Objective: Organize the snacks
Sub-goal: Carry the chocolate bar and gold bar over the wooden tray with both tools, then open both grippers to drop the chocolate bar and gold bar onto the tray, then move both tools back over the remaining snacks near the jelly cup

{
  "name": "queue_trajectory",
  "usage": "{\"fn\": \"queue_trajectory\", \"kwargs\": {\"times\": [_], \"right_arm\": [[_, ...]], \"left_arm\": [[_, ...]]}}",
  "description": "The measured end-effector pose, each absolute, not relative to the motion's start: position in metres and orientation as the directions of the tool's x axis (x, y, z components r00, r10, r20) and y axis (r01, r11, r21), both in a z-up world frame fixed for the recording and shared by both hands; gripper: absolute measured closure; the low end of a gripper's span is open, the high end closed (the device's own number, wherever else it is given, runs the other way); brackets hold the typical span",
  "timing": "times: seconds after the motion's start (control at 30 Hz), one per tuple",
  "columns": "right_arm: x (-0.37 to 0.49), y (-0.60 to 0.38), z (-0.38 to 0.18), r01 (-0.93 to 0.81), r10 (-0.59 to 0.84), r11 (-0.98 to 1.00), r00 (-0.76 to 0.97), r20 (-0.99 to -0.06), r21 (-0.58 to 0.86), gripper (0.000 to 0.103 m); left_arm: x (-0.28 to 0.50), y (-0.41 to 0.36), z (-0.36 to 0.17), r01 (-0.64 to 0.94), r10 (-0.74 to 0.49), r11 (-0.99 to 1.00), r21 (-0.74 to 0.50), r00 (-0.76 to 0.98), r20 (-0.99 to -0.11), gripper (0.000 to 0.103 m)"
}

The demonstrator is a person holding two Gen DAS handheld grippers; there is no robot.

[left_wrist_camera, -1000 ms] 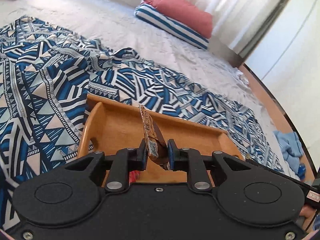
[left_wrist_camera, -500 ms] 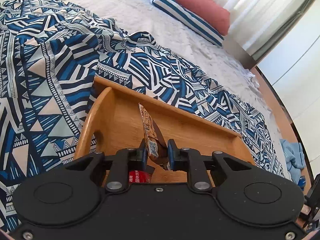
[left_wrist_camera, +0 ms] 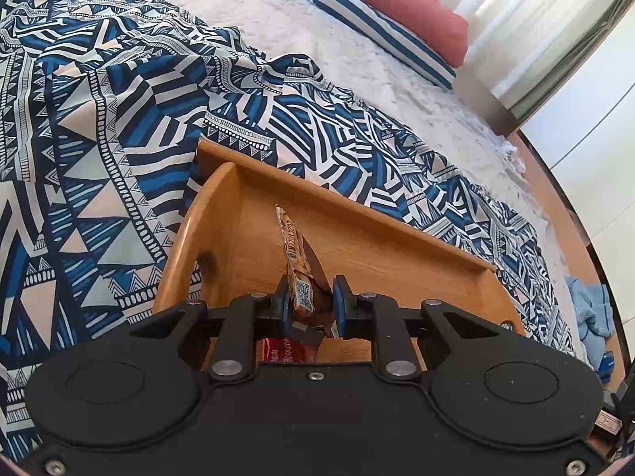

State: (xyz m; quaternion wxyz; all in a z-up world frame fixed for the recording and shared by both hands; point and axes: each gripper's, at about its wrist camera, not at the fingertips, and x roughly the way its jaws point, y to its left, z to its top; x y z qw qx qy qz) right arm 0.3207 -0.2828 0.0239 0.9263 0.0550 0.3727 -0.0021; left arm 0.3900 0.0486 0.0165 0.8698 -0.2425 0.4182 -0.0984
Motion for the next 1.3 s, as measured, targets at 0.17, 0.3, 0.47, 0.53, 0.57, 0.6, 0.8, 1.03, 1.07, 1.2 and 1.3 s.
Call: {"fn": "queue_trajectory", "kwargs": {"times": [0.17,0.3,0.47,0.53,0.57,0.6,0.8,1.03,1.07,1.2,1.3], "right_arm": [[0.32,-0.283,0.023,0.051,0.037,0.993,0.725,-0.688,0.107,0.06],[0.317,-0.286,0.026,0.06,0.043,0.99,0.727,-0.686,0.126,0.056],[0.308,-0.288,0.036,0.057,0.052,0.989,0.736,-0.675,0.139,0.047],[0.302,-0.287,0.042,0.051,0.056,0.989,0.742,-0.668,0.14,0.047],[0.299,-0.286,0.045,0.047,0.059,0.989,0.745,-0.664,0.14,0.046],[0.296,-0.286,0.048,0.042,0.063,0.989,0.749,-0.659,0.141,0.046],[0.271,-0.282,0.064,0.015,0.078,0.99,0.772,-0.631,0.14,0.04],[0.227,-0.267,0.079,-0.02,0.095,0.991,0.796,-0.597,0.131,0.026],[0.22,-0.265,0.08,-0.027,0.097,0.992,0.799,-0.594,0.126,0.023],[0.191,-0.253,0.086,-0.063,0.11,0.993,0.813,-0.571,0.101,0.016],[0.169,-0.248,0.089,-0.086,0.121,0.992,0.822,-0.556,0.089,0.014]], "left_arm": [[0.391,0.045,0.017,-0.031,-0.365,0.871,-0.489,0.626,-0.689,0.08],[0.388,0.041,0.022,-0.012,-0.382,0.869,-0.495,0.619,-0.687,0.063],[0.378,0.032,0.037,0.003,-0.379,0.874,-0.485,0.627,-0.68,0.023],[0.372,0.028,0.044,0.008,-0.344,0.897,-0.442,0.641,-0.686,0.02],[0.369,0.026,0.048,0.02,-0.337,0.905,-0.426,0.644,-0.686,0.02],[0.365,0.025,0.051,0.029,-0.334,0.909,-0.415,0.645,-0.687,0.02],[0.335,0.019,0.072,0.063,-0.293,0.937,-0.343,0.674,-0.678,0.015],[0.28,0.01,0.095,0.118,-0.241,0.966,-0.228,0.722,-0.648,0.011],[0.271,0.008,0.099,0.127,-0.234,0.969,-0.21,0.729,-0.643,0.01],[0.232,0.004,0.11,0.154,-0.217,0.976,-0.154,0.759,-0.614,0.009],[0.204,0.005,0.115,0.168,-0.219,0.976,-0.14,0.774,-0.595,0.008]]}}
